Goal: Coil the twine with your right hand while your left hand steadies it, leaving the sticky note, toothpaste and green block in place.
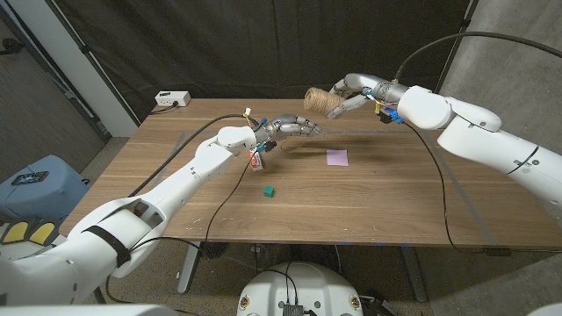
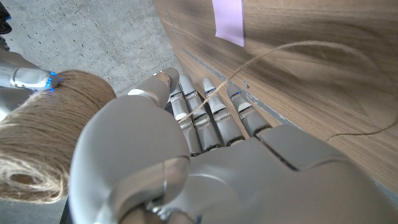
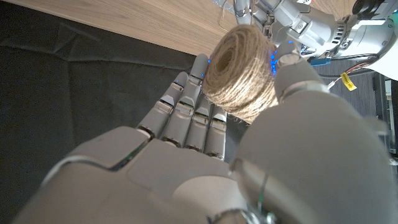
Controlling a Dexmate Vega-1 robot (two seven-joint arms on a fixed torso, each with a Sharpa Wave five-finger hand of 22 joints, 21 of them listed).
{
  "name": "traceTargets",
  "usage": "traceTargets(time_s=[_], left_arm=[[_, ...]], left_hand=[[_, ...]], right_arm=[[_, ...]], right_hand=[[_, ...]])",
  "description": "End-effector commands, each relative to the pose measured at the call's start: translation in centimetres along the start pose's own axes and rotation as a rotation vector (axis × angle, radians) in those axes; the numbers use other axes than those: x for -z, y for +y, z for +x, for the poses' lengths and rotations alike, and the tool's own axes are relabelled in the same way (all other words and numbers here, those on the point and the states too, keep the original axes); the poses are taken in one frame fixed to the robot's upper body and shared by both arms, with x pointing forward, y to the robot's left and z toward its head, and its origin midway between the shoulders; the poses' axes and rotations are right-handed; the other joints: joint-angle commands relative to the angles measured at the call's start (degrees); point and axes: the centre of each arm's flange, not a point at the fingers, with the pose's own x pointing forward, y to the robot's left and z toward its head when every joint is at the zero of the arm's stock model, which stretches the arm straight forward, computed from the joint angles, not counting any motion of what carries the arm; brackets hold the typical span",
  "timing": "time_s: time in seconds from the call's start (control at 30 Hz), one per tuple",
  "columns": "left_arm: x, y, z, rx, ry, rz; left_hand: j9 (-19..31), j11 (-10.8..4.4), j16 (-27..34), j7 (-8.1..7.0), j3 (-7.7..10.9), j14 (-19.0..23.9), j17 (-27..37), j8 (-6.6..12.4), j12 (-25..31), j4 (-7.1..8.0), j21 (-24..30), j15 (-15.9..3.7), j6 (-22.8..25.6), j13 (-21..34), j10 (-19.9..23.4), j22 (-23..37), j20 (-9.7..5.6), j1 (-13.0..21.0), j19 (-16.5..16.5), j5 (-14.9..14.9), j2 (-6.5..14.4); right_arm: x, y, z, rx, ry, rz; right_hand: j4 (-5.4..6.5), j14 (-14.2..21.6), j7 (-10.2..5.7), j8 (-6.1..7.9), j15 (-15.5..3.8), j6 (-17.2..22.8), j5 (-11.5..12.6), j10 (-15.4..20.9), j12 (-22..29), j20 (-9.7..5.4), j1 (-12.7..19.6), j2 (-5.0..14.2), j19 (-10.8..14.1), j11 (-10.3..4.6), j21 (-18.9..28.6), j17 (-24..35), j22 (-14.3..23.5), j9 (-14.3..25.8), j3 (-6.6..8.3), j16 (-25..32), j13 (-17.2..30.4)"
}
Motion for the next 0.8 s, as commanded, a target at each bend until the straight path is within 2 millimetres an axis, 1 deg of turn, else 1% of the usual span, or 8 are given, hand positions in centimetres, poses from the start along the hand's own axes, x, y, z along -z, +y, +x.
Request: traceTargets(time_s=[0.03,0.07,0.23,0.27,0.33,0.43,0.57,0.8], left_arm=[[-0.1,-0.5,0.5,-0.004,0.0,0.004],[-0.1,-0.6,0.5,-0.005,0.0,0.004],[-0.2,-1.0,0.5,-0.01,-0.001,0.004],[-0.2,-1.1,0.5,-0.011,-0.002,0.003],[-0.2,-1.2,0.5,-0.014,-0.003,0.002],[-0.3,-1.4,0.4,-0.021,-0.004,0.003],[-0.2,-1.7,0.4,-0.022,-0.005,-0.001],[-0.3,-2.0,0.2,-0.019,-0.001,0.003]], left_hand=[[0.24,0.04,0.31,0.02,-0.25,0.75,0.27,-0.02,0.28,0.03,0.41,0.1,0.37,0.18,0.84,0.19,-0.08,0.17,0.68,0.1,0.55],[0.25,0.13,0.36,0.02,-0.29,0.83,0.31,-0.03,0.3,0.01,0.41,0.06,0.41,0.21,0.92,0.2,-0.12,0.22,0.7,0.1,0.61],[0.28,-0.08,0.45,-0.1,-0.39,1.21,0.35,-0.02,0.34,-0.19,0.48,-0.02,0.7,0.39,1.28,0.24,-0.05,0.54,0.97,0.09,0.7],[0.29,0.1,0.44,-0.11,-0.4,1.24,0.35,-0.02,0.36,-0.16,0.5,-0.02,0.72,0.42,1.36,0.24,-0.11,0.53,1.02,0.09,0.72],[0.31,-0.03,0.43,-0.21,-0.42,1.4,0.33,0.09,0.4,-0.19,0.55,-0.06,1.12,0.52,1.57,0.26,-0.2,0.61,1.19,0.1,0.77],[0.34,-0.12,0.46,0.03,-0.42,1.8,0.29,0.17,0.47,-0.22,0.6,-0.15,1.5,0.66,1.9,0.29,-0.28,0.72,1.35,0.13,0.84],[0.38,-0.29,0.6,-0.33,-0.5,2.5,0.26,0.37,0.61,-0.28,0.72,-0.39,2.23,0.88,2.47,0.32,-0.37,0.89,1.72,0.15,0.89],[0.43,-0.05,0.52,-0.27,-0.54,2.84,0.27,0.45,0.73,-0.32,0.79,-0.48,2.65,1.19,3.05,0.36,-0.4,1.07,1.99,0.19,0.91]], right_arm=[[-0.3,-0.4,0.3,-0.002,0.004,-0.013],[-0.3,-0.5,0.3,0.0,0.005,-0.016],[-0.3,-0.7,0.4,0.007,0.005,-0.024],[-0.3,-0.7,0.4,0.007,0.005,-0.026],[-0.4,-0.8,0.5,0.008,0.005,-0.028],[-0.3,-0.9,0.6,0.011,0.007,-0.032],[-0.3,-1.0,0.7,0.014,0.009,-0.035],[-0.2,-1.5,0.9,0.024,0.011,-0.043]], right_hand=[[-0.12,0.62,-5.82,0.22,-7.97,6.71,0.3,7.33,0.26,-2.45,3.05,5.95,0.43,-6.83,0.22,0.12,0.21,0.12,-0.23,0.03,0.23],[-0.12,0.63,-5.82,0.21,-7.97,6.72,0.3,7.32,0.26,-2.44,3.06,5.97,0.43,-6.66,0.22,0.11,0.21,0.12,-0.23,0.01,0.25],[-0.12,0.64,-5.81,0.18,-7.96,6.82,0.32,7.32,0.24,-2.43,3.12,6.02,0.44,-6.89,0.19,0.16,0.21,0.13,-0.34,-0.08,0.28],[-0.12,0.67,-5.84,0.17,-7.95,6.83,0.31,7.32,0.23,-2.43,3.12,6.0,0.43,-6.72,0.18,0.19,0.21,0.13,-0.39,-0.07,0.29],[-0.15,0.64,-5.85,0.15,-8.0,6.82,0.32,7.3,0.22,-2.43,3.19,6.02,0.45,-6.66,0.18,0.19,0.21,0.13,-0.39,-0.13,0.29],[-0.15,0.7,-5.87,0.13,-7.99,6.86,0.33,7.34,0.2,-2.42,3.22,6.05,0.46,-6.65,0.17,0.2,0.21,0.13,-0.42,-0.17,0.29],[-0.2,0.68,-5.98,0.13,-8.02,6.95,0.34,7.45,0.22,-2.38,3.32,6.05,0.47,-6.82,0.16,0.2,0.22,0.14,-0.45,-0.27,0.29],[-0.19,0.86,-5.93,0.11,-7.98,7.09,0.34,7.67,0.24,-2.4,3.37,6.06,0.57,-6.79,0.17,0.25,0.22,0.14,-0.58,-0.33,0.26]])
